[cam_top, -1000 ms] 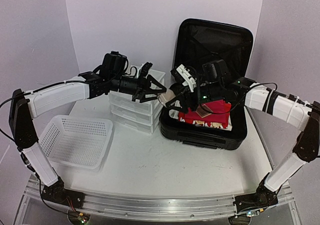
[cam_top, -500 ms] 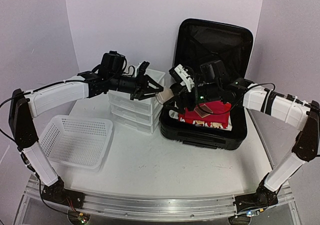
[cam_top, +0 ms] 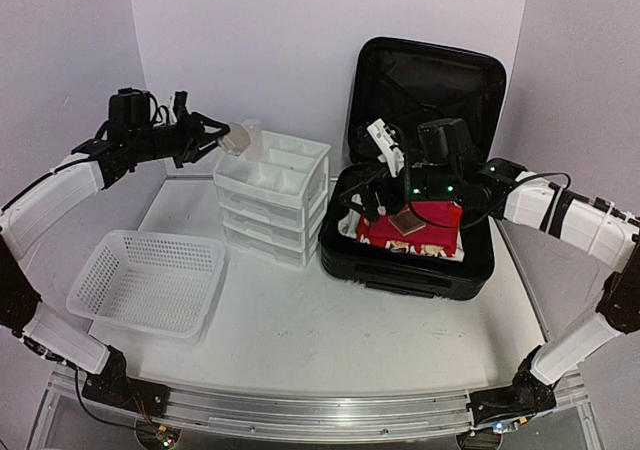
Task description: Open, take out, and arrange the luggage
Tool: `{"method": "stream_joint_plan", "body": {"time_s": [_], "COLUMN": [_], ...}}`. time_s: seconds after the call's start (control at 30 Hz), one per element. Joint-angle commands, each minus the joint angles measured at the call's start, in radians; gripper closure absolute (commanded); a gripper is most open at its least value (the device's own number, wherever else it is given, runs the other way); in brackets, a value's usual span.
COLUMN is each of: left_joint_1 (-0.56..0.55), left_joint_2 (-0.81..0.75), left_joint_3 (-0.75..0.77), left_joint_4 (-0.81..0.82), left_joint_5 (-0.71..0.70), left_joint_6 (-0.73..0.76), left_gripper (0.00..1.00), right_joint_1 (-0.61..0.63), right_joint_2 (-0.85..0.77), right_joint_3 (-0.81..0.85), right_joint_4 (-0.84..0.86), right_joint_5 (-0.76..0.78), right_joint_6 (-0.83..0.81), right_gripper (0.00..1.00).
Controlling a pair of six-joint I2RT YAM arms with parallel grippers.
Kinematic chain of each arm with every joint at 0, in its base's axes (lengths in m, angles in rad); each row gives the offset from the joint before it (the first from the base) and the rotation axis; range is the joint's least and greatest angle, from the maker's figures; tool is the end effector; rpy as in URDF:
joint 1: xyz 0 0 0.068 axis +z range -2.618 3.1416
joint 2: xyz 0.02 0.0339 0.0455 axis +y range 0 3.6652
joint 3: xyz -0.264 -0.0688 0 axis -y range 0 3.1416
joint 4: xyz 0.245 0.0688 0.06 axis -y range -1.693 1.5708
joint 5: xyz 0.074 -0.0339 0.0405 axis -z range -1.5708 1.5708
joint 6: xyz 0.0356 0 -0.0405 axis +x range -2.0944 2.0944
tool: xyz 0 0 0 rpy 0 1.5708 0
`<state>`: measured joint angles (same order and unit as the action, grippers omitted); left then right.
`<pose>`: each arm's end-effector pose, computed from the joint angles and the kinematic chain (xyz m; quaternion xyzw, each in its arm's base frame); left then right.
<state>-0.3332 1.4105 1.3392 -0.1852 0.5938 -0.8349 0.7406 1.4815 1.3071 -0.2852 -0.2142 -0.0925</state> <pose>0.3022 -0.1257 0.3903 -0.0148 0.7778 -0.5153 0.3596 0.2500 0.2388 0.3448 -0.3933 0.7497 0.2531 0.4682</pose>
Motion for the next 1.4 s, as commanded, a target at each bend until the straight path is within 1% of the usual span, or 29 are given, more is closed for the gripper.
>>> {"method": "stream_joint_plan", "body": {"time_s": [0.0,0.23,0.3,0.43,0.6,0.8,1.13,1.2,1.27,1.37], "left_joint_1": [-0.001,0.0,0.0,-0.001,0.0,0.0,-0.001,0.0,0.0,0.0], "left_joint_2": [-0.085,0.071,0.11,0.178,0.261,0.324,0.385,0.391,0.396,0.402], "left_joint_3": [0.004,0.141,0.177,0.215,0.275,0.311,0.332,0.324,0.313,0.306], "left_joint_4": [0.039,0.004,-0.027,-0.041,-0.083,-0.125,-0.135,-0.135,-0.135,-0.135], "left_joint_5": [-0.221,-0.226,-0.255,-0.276,-0.241,-0.242,-0.203,-0.204,-0.203,-0.204], "left_joint_6": [0.064,0.168,0.205,0.273,0.303,0.316,0.279,0.265,0.238,0.22], "left_gripper": [0.89,0.89,0.89,0.89,0.89,0.88,0.87,0.85,0.8,0.75], "right_joint_1": [-0.003,-0.002,-0.003,-0.003,-0.006,-0.007,-0.007,-0.008,-0.007,-0.007], "right_joint_2": [-0.052,-0.088,-0.101,-0.122,-0.128,-0.118,-0.102,-0.101,-0.101,-0.101], "right_joint_3": [-0.032,-0.049,-0.053,-0.07,-0.078,-0.071,-0.06,-0.06,-0.06,-0.059], "right_joint_4": [0.043,0.04,0.036,0.032,0.026,0.024,0.022,0.023,0.022,0.023], "right_joint_5": [0.049,0.072,0.08,0.095,0.103,0.095,0.084,0.083,0.083,0.079], "right_joint_6": [0.014,0.003,-0.001,-0.006,-0.007,-0.009,-0.011,-0.01,-0.009,-0.007], "right_gripper": [0.02,0.02,0.02,0.02,0.02,0.02,0.02,0.02,0.02,0.02]}}
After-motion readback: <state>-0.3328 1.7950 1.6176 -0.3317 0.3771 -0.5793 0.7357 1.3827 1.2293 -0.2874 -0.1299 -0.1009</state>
